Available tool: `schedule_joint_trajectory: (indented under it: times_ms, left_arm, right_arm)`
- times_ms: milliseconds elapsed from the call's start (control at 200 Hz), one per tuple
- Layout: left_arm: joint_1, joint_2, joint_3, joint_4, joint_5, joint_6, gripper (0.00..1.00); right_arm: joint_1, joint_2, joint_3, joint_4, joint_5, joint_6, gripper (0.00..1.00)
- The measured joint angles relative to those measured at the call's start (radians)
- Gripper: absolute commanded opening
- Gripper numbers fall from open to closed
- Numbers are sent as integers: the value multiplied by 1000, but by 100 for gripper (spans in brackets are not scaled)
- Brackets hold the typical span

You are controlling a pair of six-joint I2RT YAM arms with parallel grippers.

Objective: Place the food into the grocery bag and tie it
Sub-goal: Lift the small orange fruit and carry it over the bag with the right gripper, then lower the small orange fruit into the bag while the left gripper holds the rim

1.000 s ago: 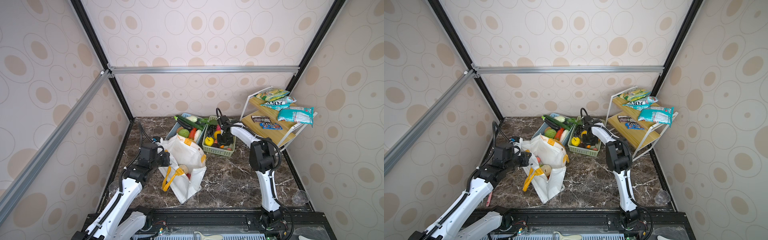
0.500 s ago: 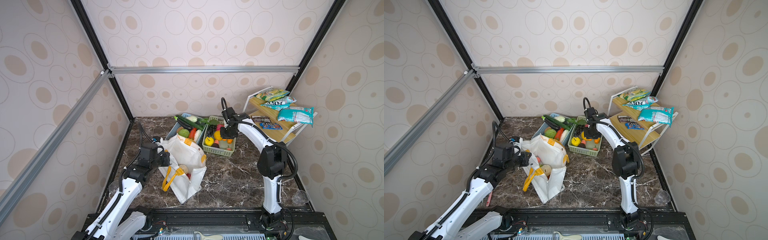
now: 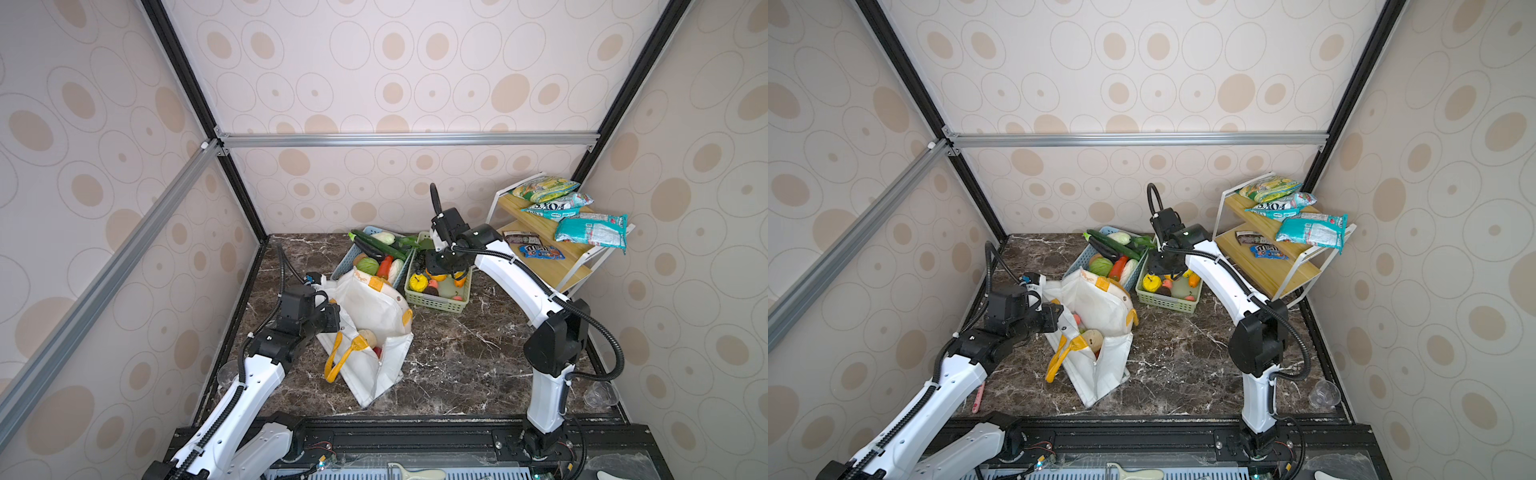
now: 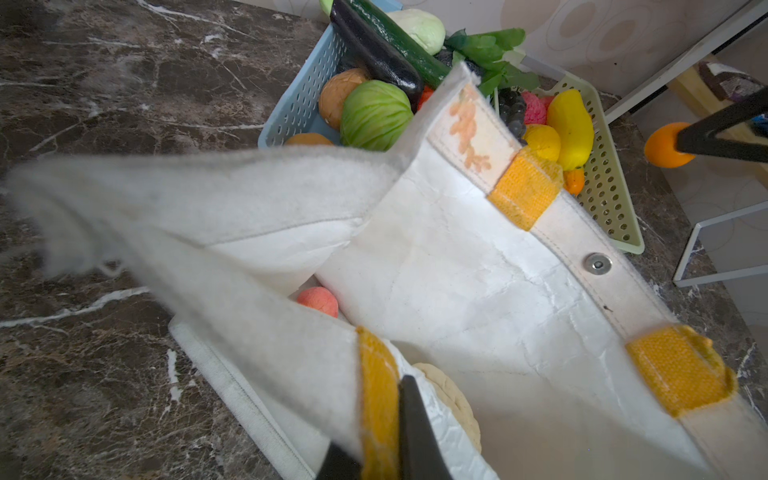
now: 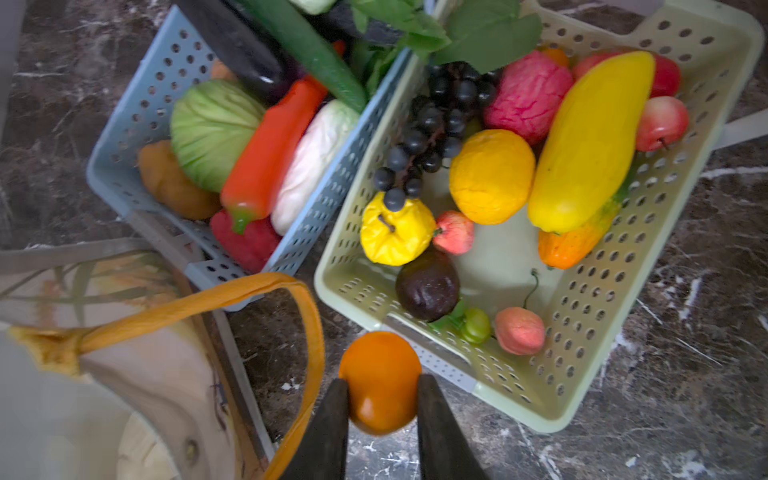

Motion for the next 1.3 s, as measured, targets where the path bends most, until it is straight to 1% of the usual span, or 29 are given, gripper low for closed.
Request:
schedule_joint_trajectory:
  times_ms: [370,625,780,970,1300]
  left_arm:
    - [0,0,0,0,0,0,0]
    - [0,-3,0,-2,0,0,0]
    - [0,-4,0,-4,0,0,0]
    - [0,-4,0,-5,0,0,0]
    - [0,-4,0,-4,0,-5,0]
  right_arm:
    - [180,-11,3,39,-1,6,28]
    - [272,-5,73,35,-1,3,28]
    - [310,12,84,44,-19,5,28]
    - [344,70,84,58,-46,11,28]
    - [356,138,84,83,-80,26,28]
